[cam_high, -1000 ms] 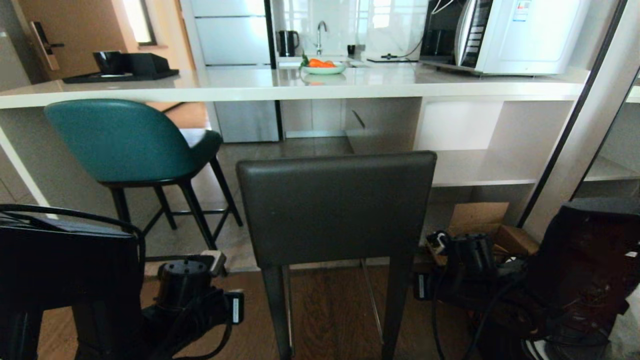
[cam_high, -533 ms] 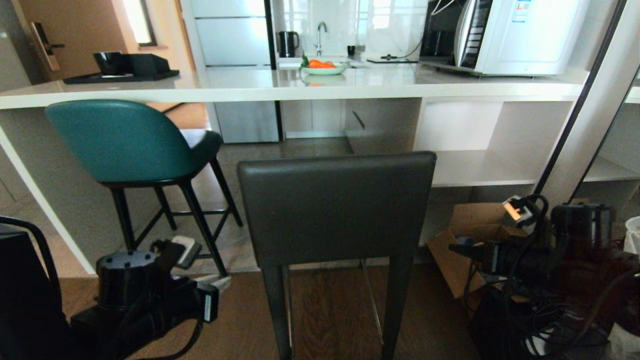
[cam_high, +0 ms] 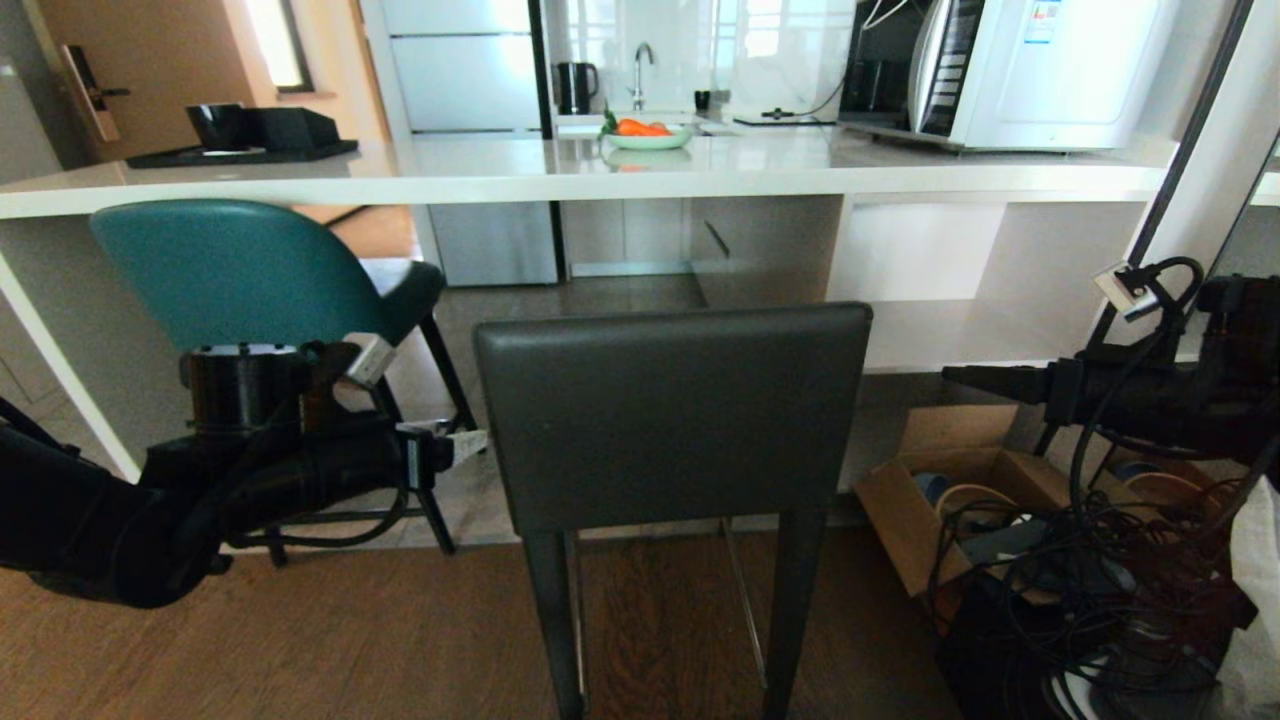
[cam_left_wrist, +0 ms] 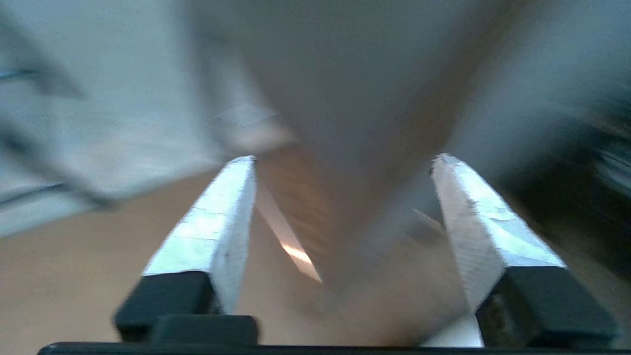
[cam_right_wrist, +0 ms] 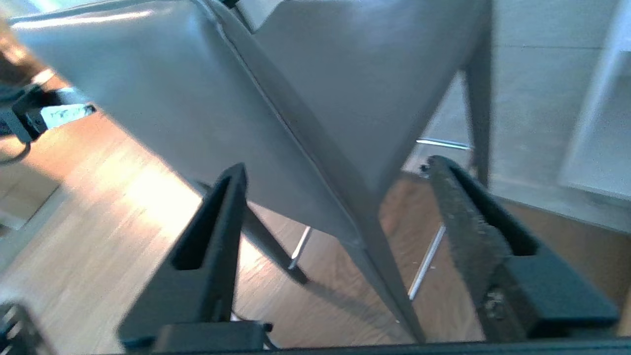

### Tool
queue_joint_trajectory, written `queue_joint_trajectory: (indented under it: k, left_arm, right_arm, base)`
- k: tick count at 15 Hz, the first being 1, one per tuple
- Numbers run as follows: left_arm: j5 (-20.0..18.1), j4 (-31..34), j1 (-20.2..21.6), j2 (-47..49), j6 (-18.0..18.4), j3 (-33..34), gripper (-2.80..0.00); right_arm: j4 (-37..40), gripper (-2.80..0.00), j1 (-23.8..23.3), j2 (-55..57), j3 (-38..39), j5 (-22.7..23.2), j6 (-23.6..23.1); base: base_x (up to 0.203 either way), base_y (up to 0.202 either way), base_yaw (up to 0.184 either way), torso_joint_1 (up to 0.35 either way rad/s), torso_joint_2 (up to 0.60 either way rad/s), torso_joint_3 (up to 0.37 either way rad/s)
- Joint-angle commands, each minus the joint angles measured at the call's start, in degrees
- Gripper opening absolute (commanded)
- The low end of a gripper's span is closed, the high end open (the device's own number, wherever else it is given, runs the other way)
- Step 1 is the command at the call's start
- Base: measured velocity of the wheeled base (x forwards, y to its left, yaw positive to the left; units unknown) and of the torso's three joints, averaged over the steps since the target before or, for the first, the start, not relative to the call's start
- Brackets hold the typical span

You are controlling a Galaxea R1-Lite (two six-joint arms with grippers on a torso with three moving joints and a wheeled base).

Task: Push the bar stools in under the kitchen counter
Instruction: Push the gray chair back under the dining table

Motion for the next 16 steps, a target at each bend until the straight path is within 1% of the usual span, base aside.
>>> queue_joint_trajectory:
  k: [1, 2, 3, 4, 5, 7, 8, 9, 10, 11, 12, 13, 14, 16]
  left_arm:
    - [-17.27, 8.58, 2.66, -1.43, -0.01, -4.32, 0.00]
    - [-24.26, 9.62, 4.56, -1.52, -0.02, -5.24, 0.00]
    - [-28.85, 10.32, 6.58, -1.18, -0.03, -6.49, 0.00]
    - [-29.78, 10.56, 7.07, -0.21, 0.08, -7.05, 0.00]
    - [-30.35, 10.60, 7.89, 0.51, 1.53, -6.98, 0.00]
    - [-30.87, 11.85, 8.57, 1.40, 9.75, -6.77, 0.00]
    - [-31.07, 13.22, 7.99, 1.68, 11.26, -6.77, 0.00]
    - [-31.52, 13.19, 7.46, 1.77, 11.65, -6.20, 0.00]
    - [-33.47, 12.82, 7.44, 1.70, 11.79, -5.37, 0.00]
    - [-34.15, 12.50, 7.81, 2.23, 12.71, -5.24, 0.00]
    - [-33.73, 11.81, 8.07, 4.08, 14.75, -5.63, 0.00]
    - [-32.15, 9.04, 8.25, 5.94, 15.95, -6.05, 0.00]
    - [-30.71, 4.13, 8.29, 7.76, 16.21, -6.25, 0.00]
    - [-29.48, -3.97, 8.28, 11.90, 16.29, -6.59, 0.00]
  right_arm:
    - [1.39, 0.00, 0.54, 4.05, -3.61, 2.72, -1.11]
    - [1.64, 0.00, 0.55, 5.51, -4.00, 6.29, -2.99]
    - [1.75, 0.00, 0.61, 7.50, -4.44, 8.27, -4.71]
    - [1.89, 0.00, 1.37, 8.92, -5.19, 8.96, -5.72]
    - [2.67, 0.00, 1.83, 9.70, -5.82, 9.39, -6.04]
    - [5.21, 0.00, 1.86, 10.97, -6.56, 12.96, -7.81]
    - [5.95, 0.00, 2.26, 11.34, -6.87, 13.38, -10.21]
    - [6.93, 0.00, 2.89, 11.39, -7.07, 13.43, -11.47]
    - [6.82, 0.00, 2.91, 11.68, -7.63, 13.42, -11.64]
    - [6.76, 0.00, 2.70, 12.71, -8.27, 13.39, -11.68]
    - [6.90, 0.00, 2.03, 13.45, -9.29, 13.36, -11.69]
    - [6.79, 0.00, 1.45, 14.23, -9.72, 13.35, -11.79]
    - [6.72, 0.00, 1.21, 15.19, -10.45, 13.35, -12.31]
    - [6.72, 0.00, 1.15, 17.84, -13.12, 13.04, -14.17]
  base:
    - [0.000, 0.000, 0.000, 0.000, 0.00, 0.000]
    - [0.000, 0.000, 0.000, 0.000, 0.00, 0.000]
    - [0.000, 0.000, 0.000, 0.000, 0.00, 0.000]
    - [0.000, 0.000, 0.000, 0.000, 0.00, 0.000]
    - [0.000, 0.000, 0.000, 0.000, 0.00, 0.000]
    - [0.000, 0.000, 0.000, 0.000, 0.00, 0.000]
    - [0.000, 0.000, 0.000, 0.000, 0.00, 0.000]
    - [0.000, 0.000, 0.000, 0.000, 0.00, 0.000]
    - [0.000, 0.000, 0.000, 0.000, 0.00, 0.000]
    - [0.000, 0.000, 0.000, 0.000, 0.00, 0.000]
    - [0.000, 0.000, 0.000, 0.000, 0.00, 0.000]
    - [0.000, 0.000, 0.000, 0.000, 0.00, 0.000]
    - [0.000, 0.000, 0.000, 0.000, 0.00, 0.000]
    - [0.000, 0.000, 0.000, 0.000, 0.00, 0.000]
